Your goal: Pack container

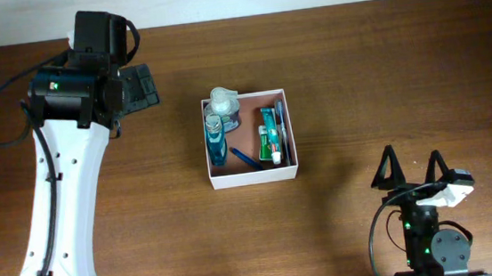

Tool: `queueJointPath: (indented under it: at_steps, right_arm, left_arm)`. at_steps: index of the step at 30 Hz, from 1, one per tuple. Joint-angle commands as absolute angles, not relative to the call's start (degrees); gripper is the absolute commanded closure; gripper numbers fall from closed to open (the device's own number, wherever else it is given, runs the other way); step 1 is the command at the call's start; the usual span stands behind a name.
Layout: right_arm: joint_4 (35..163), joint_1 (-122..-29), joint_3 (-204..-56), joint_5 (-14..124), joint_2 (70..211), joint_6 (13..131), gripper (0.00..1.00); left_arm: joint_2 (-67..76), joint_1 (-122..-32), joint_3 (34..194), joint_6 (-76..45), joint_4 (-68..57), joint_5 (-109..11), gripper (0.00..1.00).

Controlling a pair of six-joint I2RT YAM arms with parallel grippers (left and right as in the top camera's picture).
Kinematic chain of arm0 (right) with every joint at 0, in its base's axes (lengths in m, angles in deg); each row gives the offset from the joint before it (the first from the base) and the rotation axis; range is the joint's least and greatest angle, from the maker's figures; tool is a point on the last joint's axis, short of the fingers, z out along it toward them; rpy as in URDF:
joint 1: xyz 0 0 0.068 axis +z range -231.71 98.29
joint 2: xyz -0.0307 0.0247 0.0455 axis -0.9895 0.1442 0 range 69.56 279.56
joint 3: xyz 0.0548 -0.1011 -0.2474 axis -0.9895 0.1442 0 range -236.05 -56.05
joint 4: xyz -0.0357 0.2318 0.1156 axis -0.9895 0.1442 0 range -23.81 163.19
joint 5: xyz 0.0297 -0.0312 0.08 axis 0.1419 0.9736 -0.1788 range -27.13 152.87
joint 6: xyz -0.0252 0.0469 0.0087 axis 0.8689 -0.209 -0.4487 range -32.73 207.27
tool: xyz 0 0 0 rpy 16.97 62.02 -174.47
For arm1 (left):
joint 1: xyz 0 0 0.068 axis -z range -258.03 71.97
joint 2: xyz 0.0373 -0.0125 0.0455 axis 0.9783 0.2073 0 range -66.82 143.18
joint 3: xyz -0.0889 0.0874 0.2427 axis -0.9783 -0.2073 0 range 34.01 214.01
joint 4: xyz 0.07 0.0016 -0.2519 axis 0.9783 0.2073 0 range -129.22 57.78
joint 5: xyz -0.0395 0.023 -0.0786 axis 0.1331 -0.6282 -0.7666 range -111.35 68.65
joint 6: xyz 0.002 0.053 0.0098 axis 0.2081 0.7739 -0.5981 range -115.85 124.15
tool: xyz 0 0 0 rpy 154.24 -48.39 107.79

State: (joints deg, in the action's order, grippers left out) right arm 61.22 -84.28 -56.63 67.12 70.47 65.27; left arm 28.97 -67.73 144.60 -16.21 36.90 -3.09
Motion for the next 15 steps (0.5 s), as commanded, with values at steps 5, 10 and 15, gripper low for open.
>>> queueJointPath:
  at_steps: [5, 10, 15]
  right_arm:
    - [63.32, -83.90, -56.37, 67.62, 69.79, 74.04, 0.02]
    - [67.78, -83.90, -56.37, 67.73, 69.79, 76.60, 0.02]
    - [70.51, -83.90, -56.37, 66.49, 69.79, 75.87, 0.02]
  left_arm:
    - [28.36, -67.97, 145.60, -15.69, 36.94, -2.48, 0.01]
    - [28.36, -67.97, 145.60, -15.69, 36.94, -2.48, 0.01]
    - [28.36, -67.97, 145.60, -15.69, 36.94, -2.48, 0.01]
